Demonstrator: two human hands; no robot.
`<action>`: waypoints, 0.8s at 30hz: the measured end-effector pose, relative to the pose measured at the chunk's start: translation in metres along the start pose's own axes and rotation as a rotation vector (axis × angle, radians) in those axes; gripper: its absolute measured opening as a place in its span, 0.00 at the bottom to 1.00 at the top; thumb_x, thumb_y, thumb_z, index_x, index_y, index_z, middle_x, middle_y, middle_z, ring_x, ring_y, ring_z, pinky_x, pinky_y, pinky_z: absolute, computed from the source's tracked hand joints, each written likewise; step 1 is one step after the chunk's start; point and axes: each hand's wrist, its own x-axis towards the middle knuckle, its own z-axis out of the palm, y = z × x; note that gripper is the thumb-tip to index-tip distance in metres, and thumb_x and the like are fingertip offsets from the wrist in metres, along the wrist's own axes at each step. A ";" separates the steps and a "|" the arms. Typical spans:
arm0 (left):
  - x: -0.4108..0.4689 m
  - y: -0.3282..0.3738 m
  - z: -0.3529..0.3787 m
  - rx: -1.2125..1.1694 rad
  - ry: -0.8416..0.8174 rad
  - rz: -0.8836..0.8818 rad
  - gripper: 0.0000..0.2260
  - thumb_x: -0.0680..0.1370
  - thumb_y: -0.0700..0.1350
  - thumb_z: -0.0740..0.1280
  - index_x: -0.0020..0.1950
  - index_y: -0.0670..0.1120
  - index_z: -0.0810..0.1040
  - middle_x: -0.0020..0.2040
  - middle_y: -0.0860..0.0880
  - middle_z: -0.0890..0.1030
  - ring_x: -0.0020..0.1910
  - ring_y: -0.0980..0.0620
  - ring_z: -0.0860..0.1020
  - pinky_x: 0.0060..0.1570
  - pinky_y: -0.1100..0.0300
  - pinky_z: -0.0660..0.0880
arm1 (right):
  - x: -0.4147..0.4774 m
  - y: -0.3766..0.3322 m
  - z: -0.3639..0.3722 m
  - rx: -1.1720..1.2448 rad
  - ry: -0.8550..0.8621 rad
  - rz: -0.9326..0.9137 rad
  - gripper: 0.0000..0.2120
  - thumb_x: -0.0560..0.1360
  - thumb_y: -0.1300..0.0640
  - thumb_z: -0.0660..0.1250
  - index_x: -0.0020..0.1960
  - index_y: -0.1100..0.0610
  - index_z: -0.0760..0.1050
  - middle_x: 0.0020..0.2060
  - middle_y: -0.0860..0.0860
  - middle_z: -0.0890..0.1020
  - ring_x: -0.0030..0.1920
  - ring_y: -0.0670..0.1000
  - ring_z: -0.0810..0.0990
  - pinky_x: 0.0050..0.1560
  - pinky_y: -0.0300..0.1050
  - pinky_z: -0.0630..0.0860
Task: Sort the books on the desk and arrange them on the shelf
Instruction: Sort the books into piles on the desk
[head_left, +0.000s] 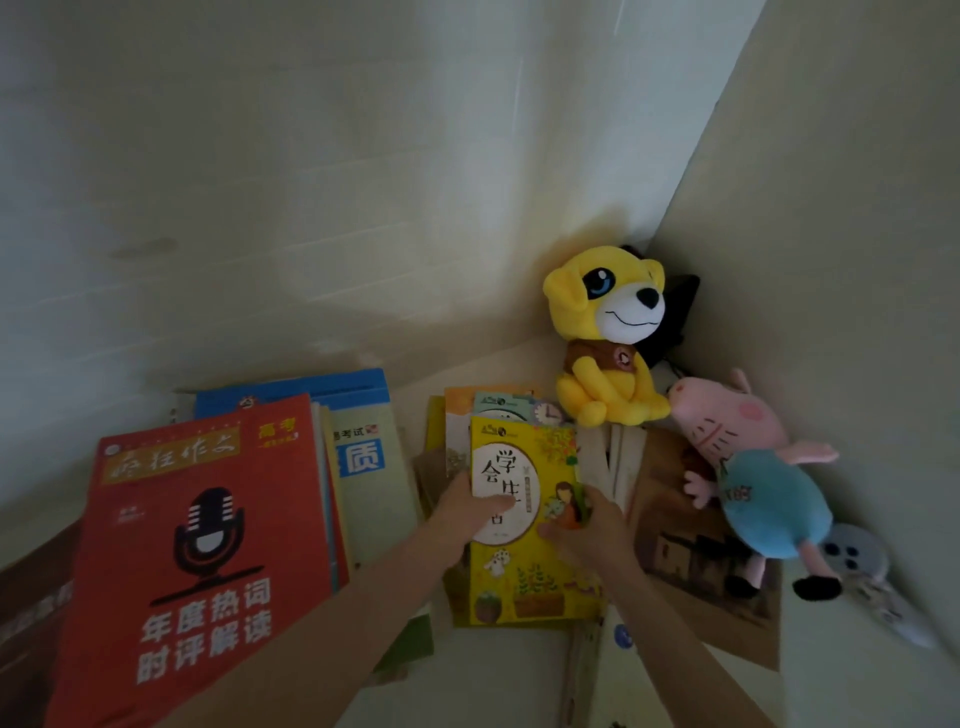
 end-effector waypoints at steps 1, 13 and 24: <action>0.004 -0.002 0.004 0.009 0.033 0.041 0.27 0.76 0.37 0.69 0.73 0.45 0.65 0.69 0.44 0.71 0.67 0.43 0.71 0.63 0.50 0.71 | -0.003 -0.003 -0.001 0.040 -0.006 -0.001 0.30 0.66 0.50 0.79 0.63 0.56 0.72 0.54 0.56 0.78 0.55 0.59 0.78 0.54 0.55 0.77; 0.048 0.009 -0.008 0.262 0.161 -0.064 0.31 0.70 0.45 0.75 0.69 0.51 0.66 0.73 0.44 0.61 0.69 0.40 0.64 0.66 0.43 0.69 | 0.006 -0.016 -0.005 0.184 0.089 -0.067 0.11 0.75 0.60 0.71 0.55 0.62 0.76 0.49 0.59 0.81 0.47 0.58 0.79 0.38 0.43 0.73; 0.027 0.006 -0.001 0.352 0.142 -0.117 0.50 0.71 0.48 0.75 0.77 0.46 0.40 0.75 0.40 0.56 0.72 0.40 0.61 0.69 0.48 0.65 | 0.012 -0.005 -0.007 0.273 0.013 0.037 0.25 0.71 0.60 0.75 0.65 0.59 0.70 0.56 0.58 0.77 0.54 0.57 0.79 0.54 0.53 0.78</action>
